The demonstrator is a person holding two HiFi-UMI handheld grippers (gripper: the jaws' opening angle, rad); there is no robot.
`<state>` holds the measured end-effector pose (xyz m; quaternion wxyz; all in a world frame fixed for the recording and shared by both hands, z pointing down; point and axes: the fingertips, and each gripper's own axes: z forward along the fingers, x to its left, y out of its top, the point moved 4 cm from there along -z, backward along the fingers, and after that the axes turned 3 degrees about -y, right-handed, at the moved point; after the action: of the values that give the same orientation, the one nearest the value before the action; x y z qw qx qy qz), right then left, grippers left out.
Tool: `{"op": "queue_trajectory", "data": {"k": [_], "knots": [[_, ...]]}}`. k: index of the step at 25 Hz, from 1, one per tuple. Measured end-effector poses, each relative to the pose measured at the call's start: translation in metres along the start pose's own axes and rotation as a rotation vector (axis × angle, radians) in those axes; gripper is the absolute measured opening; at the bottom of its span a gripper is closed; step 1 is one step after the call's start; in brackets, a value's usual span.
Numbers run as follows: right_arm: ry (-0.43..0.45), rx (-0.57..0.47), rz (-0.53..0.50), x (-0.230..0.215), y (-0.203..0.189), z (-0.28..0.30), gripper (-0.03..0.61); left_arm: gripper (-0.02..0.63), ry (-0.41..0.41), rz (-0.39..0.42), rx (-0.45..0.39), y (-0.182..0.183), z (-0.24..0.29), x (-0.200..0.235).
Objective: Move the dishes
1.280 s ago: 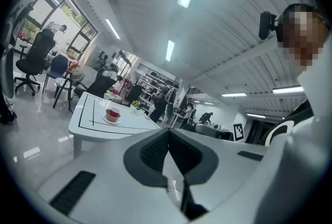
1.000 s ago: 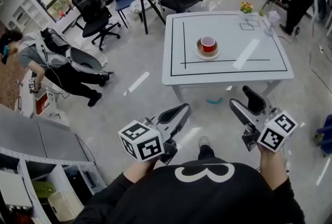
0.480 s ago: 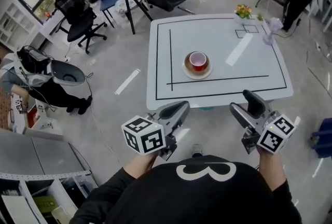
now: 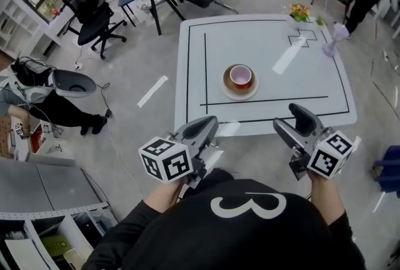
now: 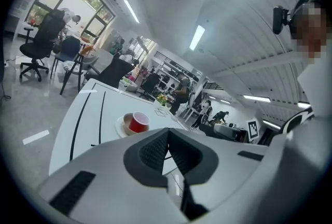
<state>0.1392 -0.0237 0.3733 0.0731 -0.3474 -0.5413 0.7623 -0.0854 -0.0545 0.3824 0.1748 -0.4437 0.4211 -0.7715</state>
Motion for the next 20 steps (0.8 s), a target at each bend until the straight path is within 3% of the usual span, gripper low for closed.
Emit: {"op": "queue_trajectory", "data": {"k": [11,20], "knots": [[-0.041,0.05,0.062,-0.028,0.0,0.062,0.304,0.003,-0.03,-0.027,0.071,0.026,0.05,0.059],[-0.092,0.119,0.019,-0.047,0.005,0.111,0.295,0.003,-0.059,-0.027,0.132,0.044,0.076,0.098]]}}
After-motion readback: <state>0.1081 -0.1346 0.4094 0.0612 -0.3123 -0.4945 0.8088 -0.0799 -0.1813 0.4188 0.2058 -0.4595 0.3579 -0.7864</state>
